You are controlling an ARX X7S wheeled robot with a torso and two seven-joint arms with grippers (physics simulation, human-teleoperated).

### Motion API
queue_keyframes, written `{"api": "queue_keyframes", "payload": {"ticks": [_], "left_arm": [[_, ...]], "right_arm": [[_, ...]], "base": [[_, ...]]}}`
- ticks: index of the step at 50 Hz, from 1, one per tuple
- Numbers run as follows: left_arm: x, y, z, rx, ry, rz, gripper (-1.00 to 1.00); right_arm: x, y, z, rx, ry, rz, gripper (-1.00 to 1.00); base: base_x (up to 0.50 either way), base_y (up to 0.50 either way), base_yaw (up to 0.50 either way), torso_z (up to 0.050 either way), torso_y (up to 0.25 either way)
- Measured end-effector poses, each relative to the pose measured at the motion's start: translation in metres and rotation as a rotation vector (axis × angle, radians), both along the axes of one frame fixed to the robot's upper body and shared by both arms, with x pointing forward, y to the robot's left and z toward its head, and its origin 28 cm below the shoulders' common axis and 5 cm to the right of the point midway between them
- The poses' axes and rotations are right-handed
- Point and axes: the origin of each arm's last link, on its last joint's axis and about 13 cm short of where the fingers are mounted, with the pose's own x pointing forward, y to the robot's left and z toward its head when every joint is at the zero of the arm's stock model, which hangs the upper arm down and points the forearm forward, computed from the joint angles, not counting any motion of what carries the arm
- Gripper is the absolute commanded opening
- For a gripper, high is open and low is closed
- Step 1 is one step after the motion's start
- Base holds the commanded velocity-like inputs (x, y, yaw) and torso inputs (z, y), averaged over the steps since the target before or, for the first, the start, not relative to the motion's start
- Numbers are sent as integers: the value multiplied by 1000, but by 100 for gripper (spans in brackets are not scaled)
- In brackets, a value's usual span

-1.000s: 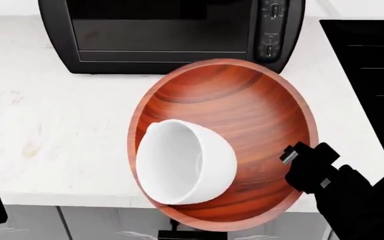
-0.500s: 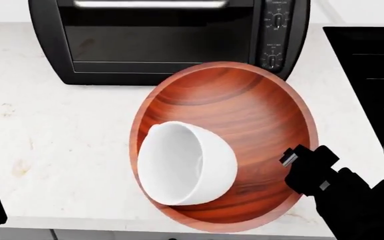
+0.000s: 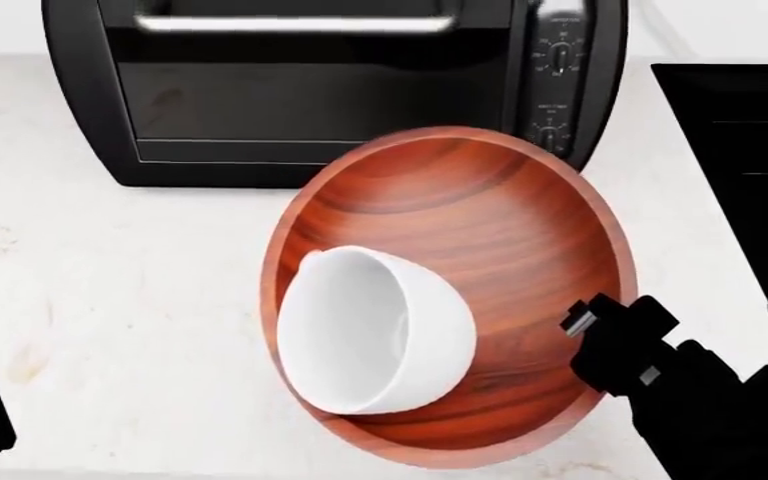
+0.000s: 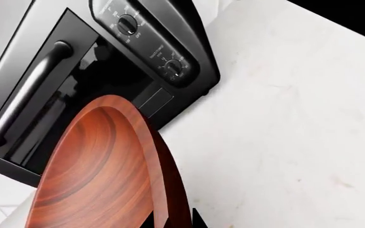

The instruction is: Place the cup inside the bowl on the dining table and move the bowl to any counter.

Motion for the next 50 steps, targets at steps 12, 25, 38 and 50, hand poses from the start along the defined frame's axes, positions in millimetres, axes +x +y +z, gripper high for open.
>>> {"api": "queue_keyframes", "payload": {"ticks": [12, 25, 38, 50], "left_arm": [[0, 0, 0, -1, 0, 1, 100], [0, 0, -1, -2, 1, 1, 100], [0, -1, -2, -4, 3, 1, 100], [-1, -1, -3, -4, 5, 1, 100]], "right_arm": [[-1, -1, -1, 0, 1, -3, -100], [-1, -1, -2, -2, 2, -7, -100], [-1, -1, -4, -4, 7, -13, -100], [-3, -2, -6, 1, 11, -16, -100]], "base": [[227, 0, 0, 0, 2], [11, 0, 0, 0, 1], [0, 0, 0, 1, 1], [0, 0, 0, 0, 0]]}}
